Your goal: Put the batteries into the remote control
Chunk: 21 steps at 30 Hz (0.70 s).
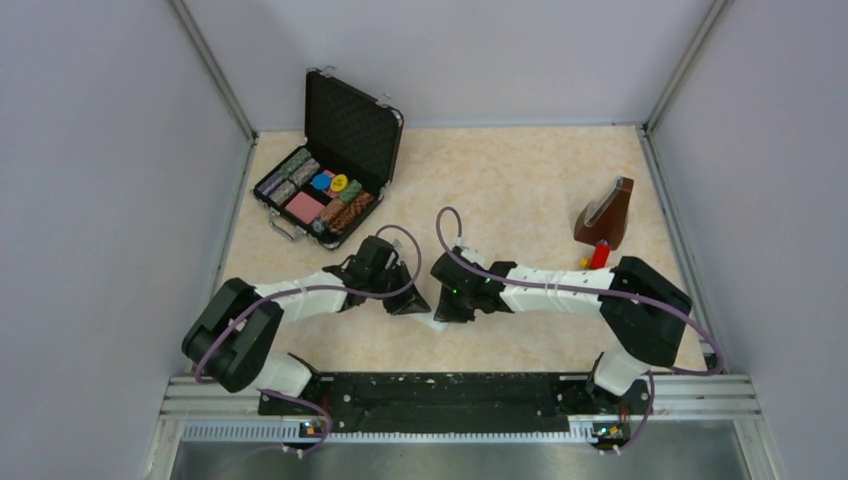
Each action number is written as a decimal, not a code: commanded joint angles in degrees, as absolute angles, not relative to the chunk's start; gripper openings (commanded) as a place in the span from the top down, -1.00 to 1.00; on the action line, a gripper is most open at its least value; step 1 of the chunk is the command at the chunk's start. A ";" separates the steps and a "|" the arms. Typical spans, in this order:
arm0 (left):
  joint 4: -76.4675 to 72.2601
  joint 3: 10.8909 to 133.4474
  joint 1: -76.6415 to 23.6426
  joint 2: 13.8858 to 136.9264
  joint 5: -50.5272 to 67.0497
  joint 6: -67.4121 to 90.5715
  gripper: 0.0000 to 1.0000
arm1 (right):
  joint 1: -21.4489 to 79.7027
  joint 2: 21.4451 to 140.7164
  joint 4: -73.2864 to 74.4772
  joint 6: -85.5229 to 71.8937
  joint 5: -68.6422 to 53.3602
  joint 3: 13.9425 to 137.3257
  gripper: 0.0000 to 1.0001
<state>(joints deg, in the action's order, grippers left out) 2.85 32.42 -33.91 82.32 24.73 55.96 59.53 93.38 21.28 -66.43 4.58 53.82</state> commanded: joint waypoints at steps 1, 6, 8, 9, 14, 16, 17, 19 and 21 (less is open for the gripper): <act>9.42 32.05 -34.07 83.86 16.79 53.09 0.83 | 59.87 88.87 21.35 -63.39 10.49 57.10 0.57; 14.58 38.04 -33.72 78.21 15.17 53.50 0.72 | 59.81 80.56 21.94 -55.81 13.71 56.80 0.33; 17.78 41.22 -33.33 75.53 12.50 53.13 0.65 | 59.84 78.16 21.07 -50.26 13.32 55.73 0.12; 19.23 42.59 -32.83 74.19 11.24 53.03 0.61 | 59.82 77.39 20.08 -46.69 12.44 55.05 0.04; 26.99 46.20 -28.51 67.48 2.69 53.96 0.58 | 59.89 80.70 18.33 -29.43 9.28 55.11 -0.36; 31.16 45.93 -25.87 63.20 -4.29 56.08 0.61 | 60.03 85.38 20.48 -23.64 8.80 58.49 -0.44; 34.85 45.68 -25.13 60.82 -9.68 57.63 0.61 | 60.48 87.76 21.35 -20.85 8.93 60.37 -0.46; 38.69 44.58 -24.86 54.98 -20.43 61.27 0.57 | 61.66 91.63 21.10 -16.29 9.70 62.57 -0.52; 39.88 42.76 -24.87 48.54 -28.41 62.96 0.50 | 62.41 94.98 20.40 -13.12 9.18 64.16 -0.56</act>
